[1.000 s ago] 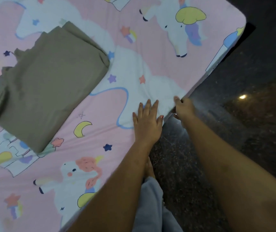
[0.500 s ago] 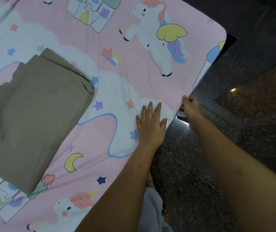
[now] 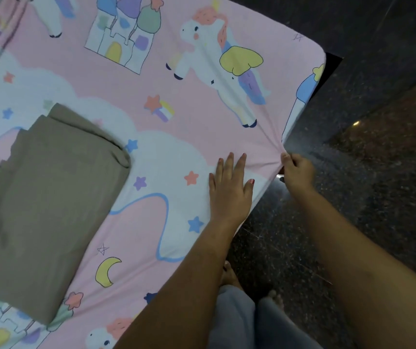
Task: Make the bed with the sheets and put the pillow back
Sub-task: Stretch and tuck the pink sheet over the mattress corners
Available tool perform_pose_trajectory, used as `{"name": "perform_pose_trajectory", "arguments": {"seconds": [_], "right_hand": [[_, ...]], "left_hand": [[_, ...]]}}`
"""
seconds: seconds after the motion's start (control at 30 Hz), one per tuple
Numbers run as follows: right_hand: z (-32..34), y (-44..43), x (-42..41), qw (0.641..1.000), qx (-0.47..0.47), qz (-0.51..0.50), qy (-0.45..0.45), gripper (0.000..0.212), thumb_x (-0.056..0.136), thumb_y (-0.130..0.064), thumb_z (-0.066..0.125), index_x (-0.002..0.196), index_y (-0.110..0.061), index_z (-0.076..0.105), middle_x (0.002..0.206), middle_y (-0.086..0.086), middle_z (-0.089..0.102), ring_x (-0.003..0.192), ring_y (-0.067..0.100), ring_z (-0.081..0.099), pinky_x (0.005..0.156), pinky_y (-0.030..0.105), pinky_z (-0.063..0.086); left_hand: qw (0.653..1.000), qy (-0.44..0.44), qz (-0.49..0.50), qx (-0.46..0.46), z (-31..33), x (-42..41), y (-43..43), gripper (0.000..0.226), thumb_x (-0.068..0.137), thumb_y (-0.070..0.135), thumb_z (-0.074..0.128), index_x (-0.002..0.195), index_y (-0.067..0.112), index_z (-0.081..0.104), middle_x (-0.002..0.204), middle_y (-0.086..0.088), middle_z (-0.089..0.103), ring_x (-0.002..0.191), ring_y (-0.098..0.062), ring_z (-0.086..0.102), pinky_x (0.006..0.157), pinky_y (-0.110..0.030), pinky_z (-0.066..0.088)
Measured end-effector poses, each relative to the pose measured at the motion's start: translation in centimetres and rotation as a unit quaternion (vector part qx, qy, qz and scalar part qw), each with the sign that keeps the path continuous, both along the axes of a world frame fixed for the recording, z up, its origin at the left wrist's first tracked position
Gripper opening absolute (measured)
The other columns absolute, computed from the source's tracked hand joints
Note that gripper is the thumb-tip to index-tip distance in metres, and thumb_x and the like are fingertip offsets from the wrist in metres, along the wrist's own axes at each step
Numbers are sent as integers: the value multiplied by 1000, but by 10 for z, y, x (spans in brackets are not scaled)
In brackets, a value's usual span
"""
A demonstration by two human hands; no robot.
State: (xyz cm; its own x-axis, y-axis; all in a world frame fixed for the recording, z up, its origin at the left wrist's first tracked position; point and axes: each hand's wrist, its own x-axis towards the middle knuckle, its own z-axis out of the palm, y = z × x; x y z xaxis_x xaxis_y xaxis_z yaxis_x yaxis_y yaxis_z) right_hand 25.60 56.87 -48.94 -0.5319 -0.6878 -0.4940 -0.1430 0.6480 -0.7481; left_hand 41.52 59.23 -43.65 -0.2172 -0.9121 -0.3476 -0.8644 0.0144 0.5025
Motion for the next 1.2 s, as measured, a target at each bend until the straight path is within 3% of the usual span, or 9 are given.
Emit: {"name": "perform_pose_trajectory", "arguments": {"seconds": [0.17, 0.43, 0.5, 0.6, 0.73, 0.83, 1.0, 1.1, 1.2], "right_hand": [[3, -17, -28, 997, 28, -49, -53, 31, 99, -30, 48, 71, -17, 54, 76, 5, 59, 80, 22, 60, 70, 42, 57], [21, -90, -53, 988, 25, 36, -151, 33, 97, -41, 49, 106, -11, 57, 101, 6, 62, 93, 22, 61, 74, 37, 56], [19, -94, -56, 990, -1, 54, -133, 28, 98, -32, 49, 102, -6, 59, 95, 10, 62, 90, 26, 62, 69, 33, 56], [12, -91, -63, 992, -19, 72, -105, 38, 93, -36, 55, 89, 2, 60, 88, 20, 66, 86, 36, 65, 74, 48, 57], [13, -88, -74, 989, -61, 116, -62, 42, 91, -32, 60, 72, 6, 56, 64, 16, 58, 63, 29, 57, 68, 47, 53], [9, -84, -94, 989, -67, 124, -52, 40, 90, -32, 62, 71, 3, 58, 69, 21, 61, 68, 37, 59, 68, 44, 53], [1, -93, -109, 985, -43, 139, -88, 27, 92, -22, 60, 67, -13, 61, 67, 8, 59, 66, 20, 54, 68, 39, 50], [9, -97, -110, 979, -24, 92, -179, 17, 93, -15, 57, 77, -13, 64, 80, 9, 64, 76, 20, 60, 75, 41, 53], [16, -119, -126, 972, -34, 31, -229, 10, 95, -31, 56, 99, -21, 57, 98, -2, 63, 88, 12, 62, 72, 33, 53]], "left_hand": [[999, -30, -17, 8, -4, -15, -16, 54, 101, 37, 31, 151, 31, 10, 160, 3, 2, 147, -18, -5, 117, -44, 0], [1000, -23, 18, -9, -7, -60, -59, 55, 100, 34, 36, 150, 30, 14, 160, 2, 2, 147, -22, -4, 116, -45, 5], [999, -16, 30, -16, -8, -76, -70, 55, 100, 35, 36, 150, 29, 16, 160, 2, 4, 147, -23, -4, 116, -47, 6], [998, -27, 53, -20, -10, -97, -84, 54, 101, 36, 34, 151, 30, 14, 160, 1, 4, 147, -23, -5, 116, -49, 4], [996, -36, 67, -50, -10, -123, -94, 54, 100, 37, 37, 150, 30, 20, 159, -1, 9, 147, -23, 0, 115, -49, 6], [995, -51, 68, -57, -9, -137, -103, 53, 99, 37, 37, 150, 29, 21, 159, 0, 11, 147, -22, 1, 115, -50, 7], [996, -60, 44, -40, -7, -156, -120, 55, 100, 37, 36, 150, 31, 15, 160, 1, 8, 147, -21, -1, 116, -49, 5], [997, -56, 46, -25, -7, -165, -131, 54, 100, 39, 35, 150, 32, 15, 160, 0, 5, 147, -22, -3, 116, -48, 5], [997, -64, 43, -31, -9, -174, -139, 55, 100, 39, 33, 151, 32, 13, 160, -1, 3, 147, -24, -3, 116, -50, 5]]}}
